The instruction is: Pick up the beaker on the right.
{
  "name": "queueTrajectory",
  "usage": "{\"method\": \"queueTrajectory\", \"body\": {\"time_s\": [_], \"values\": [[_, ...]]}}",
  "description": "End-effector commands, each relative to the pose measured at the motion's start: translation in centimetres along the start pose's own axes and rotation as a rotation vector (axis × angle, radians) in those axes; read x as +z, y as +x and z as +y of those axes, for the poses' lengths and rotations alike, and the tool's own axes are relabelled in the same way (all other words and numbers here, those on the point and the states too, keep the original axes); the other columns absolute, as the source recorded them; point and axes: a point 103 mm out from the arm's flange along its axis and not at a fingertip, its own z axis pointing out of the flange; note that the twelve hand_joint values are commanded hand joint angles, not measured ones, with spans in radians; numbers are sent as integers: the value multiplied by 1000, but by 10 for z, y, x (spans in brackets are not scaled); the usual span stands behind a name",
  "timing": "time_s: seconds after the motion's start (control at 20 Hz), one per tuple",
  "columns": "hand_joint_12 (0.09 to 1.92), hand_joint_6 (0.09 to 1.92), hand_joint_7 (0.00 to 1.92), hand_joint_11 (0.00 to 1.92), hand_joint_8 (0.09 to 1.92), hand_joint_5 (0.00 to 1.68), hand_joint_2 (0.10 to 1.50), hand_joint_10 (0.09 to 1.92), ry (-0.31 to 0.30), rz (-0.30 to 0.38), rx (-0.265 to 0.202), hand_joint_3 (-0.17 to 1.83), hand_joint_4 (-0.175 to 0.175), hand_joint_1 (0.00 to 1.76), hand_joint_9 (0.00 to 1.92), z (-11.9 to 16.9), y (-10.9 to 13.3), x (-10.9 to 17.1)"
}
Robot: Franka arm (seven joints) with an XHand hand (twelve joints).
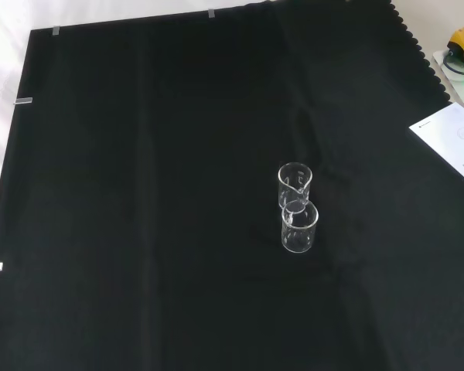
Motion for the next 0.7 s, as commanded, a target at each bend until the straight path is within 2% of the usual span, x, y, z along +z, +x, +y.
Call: {"method": "queueTrajectory", "body": {"time_s": [0.05, 0.25, 0.35, 0.5, 0.7], "values": [[1399, 139, 0, 121, 620, 13, 424, 859, -12, -6, 0, 927, -104, 640, 125, -1, 0, 0], [1470, 87, 0, 86, 608, 41, 420, 930, -82, 6, -18, 940, -106, 657, 74, -2, 0, -2], [1474, 87, 0, 83, 611, 51, 421, 936, -93, -1, -35, 941, -107, 671, 69, 7, -9, -4], [1480, 87, 0, 38, 620, 64, 418, 943, -77, -88, -57, 939, -108, 682, 55, 24, -43, -10], [1448, 87, 0, 1, 603, 74, 399, 952, -75, -117, -91, 948, -107, 697, 22, 37, -100, -16]]}}
